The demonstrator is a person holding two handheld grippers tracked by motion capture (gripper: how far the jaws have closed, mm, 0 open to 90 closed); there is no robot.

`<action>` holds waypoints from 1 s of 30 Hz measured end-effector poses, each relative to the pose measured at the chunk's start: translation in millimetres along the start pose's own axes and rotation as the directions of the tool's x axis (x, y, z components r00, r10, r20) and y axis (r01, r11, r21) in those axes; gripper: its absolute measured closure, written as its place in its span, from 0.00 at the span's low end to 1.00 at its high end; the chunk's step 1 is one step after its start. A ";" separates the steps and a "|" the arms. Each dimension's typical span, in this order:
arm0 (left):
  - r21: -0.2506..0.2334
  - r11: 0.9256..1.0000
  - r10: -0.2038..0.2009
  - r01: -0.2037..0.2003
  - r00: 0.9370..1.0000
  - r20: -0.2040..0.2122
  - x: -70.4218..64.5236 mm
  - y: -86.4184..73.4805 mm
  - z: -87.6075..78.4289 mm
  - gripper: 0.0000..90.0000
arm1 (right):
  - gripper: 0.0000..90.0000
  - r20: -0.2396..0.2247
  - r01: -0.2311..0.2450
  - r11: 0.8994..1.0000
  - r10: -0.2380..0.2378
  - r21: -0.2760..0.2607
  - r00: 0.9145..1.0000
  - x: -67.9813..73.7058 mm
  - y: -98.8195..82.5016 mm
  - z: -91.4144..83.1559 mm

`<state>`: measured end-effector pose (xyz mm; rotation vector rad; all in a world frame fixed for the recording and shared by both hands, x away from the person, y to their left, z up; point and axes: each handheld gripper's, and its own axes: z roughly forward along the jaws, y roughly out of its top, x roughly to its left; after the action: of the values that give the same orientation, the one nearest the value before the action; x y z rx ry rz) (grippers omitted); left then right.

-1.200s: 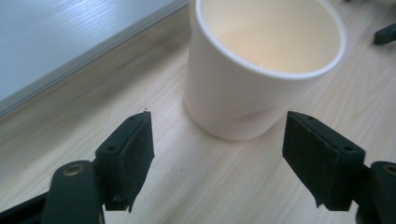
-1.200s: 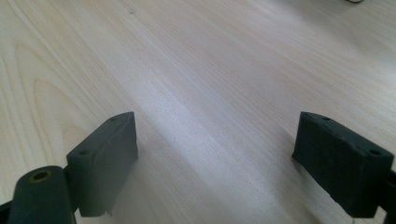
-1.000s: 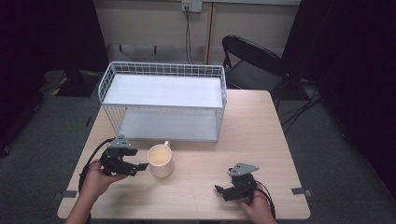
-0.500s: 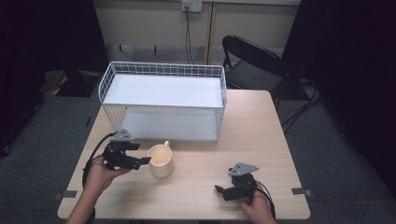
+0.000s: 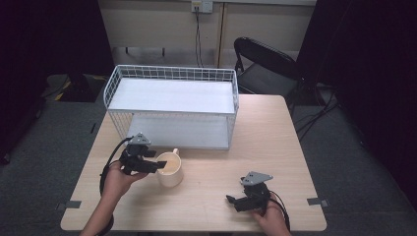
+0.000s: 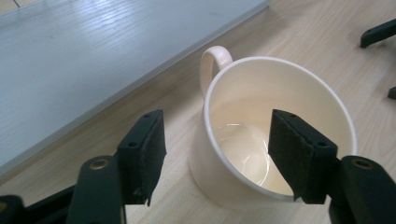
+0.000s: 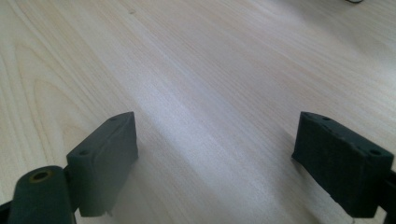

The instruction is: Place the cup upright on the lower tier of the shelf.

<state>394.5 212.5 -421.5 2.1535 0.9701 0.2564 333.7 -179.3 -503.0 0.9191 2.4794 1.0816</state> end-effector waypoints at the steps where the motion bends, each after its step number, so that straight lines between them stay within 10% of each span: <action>1: 0.014 1.000 0.001 0.000 1.000 -0.006 -0.3 0.9 1.5 0.47 | 0.14 0.000 0.000 1.000 0.000 0.000 1.000 0.0 0.0 0.0; 16: 0.072 0.997 -0.037 0.041 0.998 -0.053 2.8 -0.1 17.4 0.62 | 0.14 0.000 0.000 1.000 0.000 0.001 1.000 0.0 0.0 0.0; 30: 0.107 0.994 0.009 0.000 0.997 -0.082 -4.3 1.4 31.5 0.81 | 0.14 0.000 0.000 1.000 0.000 0.000 1.000 0.0 0.0 0.0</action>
<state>406.5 191.5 -442.1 2.2574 1.0464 0.3035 333.7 -179.3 -503.0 0.9194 2.4794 1.0808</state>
